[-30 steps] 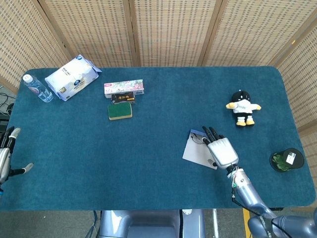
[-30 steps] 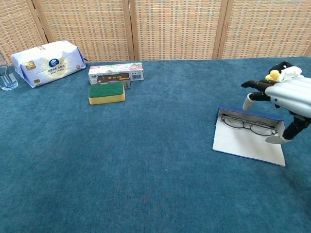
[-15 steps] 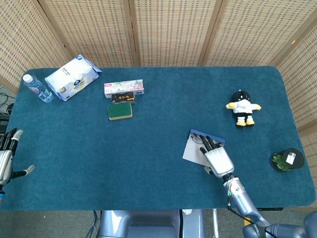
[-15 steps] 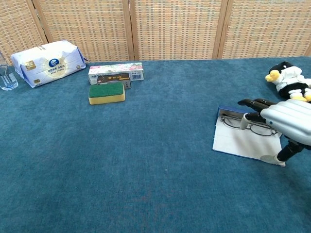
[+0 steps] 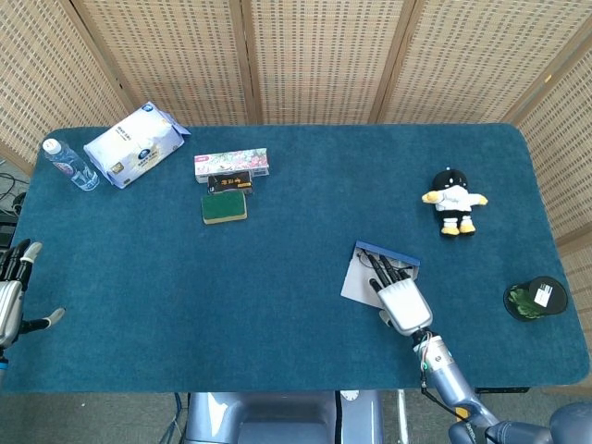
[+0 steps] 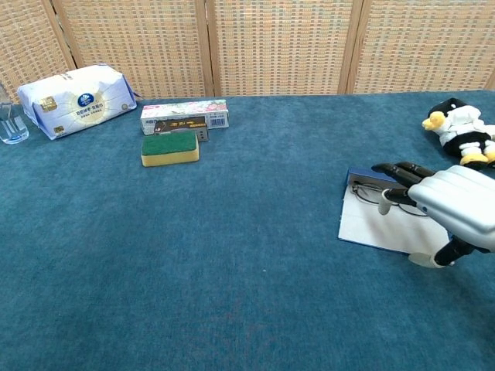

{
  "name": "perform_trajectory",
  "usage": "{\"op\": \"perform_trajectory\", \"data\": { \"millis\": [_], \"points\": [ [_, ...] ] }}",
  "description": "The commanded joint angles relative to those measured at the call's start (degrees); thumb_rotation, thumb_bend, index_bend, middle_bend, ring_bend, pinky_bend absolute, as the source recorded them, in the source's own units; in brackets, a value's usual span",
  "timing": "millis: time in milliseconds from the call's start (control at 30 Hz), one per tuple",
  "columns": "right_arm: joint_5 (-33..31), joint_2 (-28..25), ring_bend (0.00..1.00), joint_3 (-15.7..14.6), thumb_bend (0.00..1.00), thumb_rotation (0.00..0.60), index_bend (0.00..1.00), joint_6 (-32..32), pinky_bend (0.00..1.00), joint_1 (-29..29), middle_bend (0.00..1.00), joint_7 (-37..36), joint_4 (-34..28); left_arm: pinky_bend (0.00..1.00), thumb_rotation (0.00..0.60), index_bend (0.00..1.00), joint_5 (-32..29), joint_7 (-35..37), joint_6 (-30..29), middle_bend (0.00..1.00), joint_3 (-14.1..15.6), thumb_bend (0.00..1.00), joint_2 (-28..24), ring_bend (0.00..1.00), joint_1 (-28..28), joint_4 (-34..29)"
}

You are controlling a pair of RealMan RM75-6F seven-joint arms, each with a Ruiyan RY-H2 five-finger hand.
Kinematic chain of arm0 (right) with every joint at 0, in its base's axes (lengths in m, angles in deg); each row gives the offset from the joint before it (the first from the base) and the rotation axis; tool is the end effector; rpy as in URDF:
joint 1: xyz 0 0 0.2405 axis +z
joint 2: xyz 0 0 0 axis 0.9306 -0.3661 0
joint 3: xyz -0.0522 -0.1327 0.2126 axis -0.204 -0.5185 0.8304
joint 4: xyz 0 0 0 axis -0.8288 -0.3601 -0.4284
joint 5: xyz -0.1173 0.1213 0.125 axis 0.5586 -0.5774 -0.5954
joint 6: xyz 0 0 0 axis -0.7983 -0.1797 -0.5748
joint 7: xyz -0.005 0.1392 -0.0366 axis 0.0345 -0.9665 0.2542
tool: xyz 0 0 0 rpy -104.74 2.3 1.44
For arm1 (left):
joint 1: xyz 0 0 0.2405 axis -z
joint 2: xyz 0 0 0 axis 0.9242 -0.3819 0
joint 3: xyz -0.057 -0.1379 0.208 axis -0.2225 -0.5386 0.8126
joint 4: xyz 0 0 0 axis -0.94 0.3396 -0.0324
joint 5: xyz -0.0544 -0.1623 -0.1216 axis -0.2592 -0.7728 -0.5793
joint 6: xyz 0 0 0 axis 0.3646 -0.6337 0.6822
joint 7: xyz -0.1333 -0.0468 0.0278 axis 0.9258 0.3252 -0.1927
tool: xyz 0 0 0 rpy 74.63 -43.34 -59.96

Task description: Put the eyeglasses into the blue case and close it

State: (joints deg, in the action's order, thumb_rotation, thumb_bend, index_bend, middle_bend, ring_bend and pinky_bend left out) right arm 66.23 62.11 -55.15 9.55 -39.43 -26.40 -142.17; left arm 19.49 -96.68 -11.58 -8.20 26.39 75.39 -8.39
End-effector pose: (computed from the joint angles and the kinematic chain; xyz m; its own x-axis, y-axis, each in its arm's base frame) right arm -0.2380 -0.2660 -0.0325 0.6802 -0.0502 0.7313 -0.6871 -0.3912 0.6122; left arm -0.3123 0.2009 0.1622 0.4125 0.0696 0.9083 0.8994 0.1270 -0.4182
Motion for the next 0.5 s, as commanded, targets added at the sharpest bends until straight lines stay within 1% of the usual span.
{"op": "perform_trajectory", "data": {
  "millis": [33, 500],
  "points": [
    [0.8, 0.2, 0.0, 0.3, 0.26, 0.6, 0.32, -0.1, 0.33, -0.4, 0.0, -0.1, 0.1, 0.0, 0.6, 0.0, 0.0, 0.0, 0.0, 0.0, 0.0, 0.0, 0.0, 0.0, 0.0, 0.0],
    [2.1, 1.1, 0.0, 1.8, 0.26, 0.6, 0.33, -2.0, 0.33, -1.6, 0.0, 0.0, 2.2, 0.0, 0.6, 0.0, 0.0, 0.0, 0.1, 0.0, 0.0, 0.0, 0.0, 0.0, 0.0, 0.0]
  ]
}}
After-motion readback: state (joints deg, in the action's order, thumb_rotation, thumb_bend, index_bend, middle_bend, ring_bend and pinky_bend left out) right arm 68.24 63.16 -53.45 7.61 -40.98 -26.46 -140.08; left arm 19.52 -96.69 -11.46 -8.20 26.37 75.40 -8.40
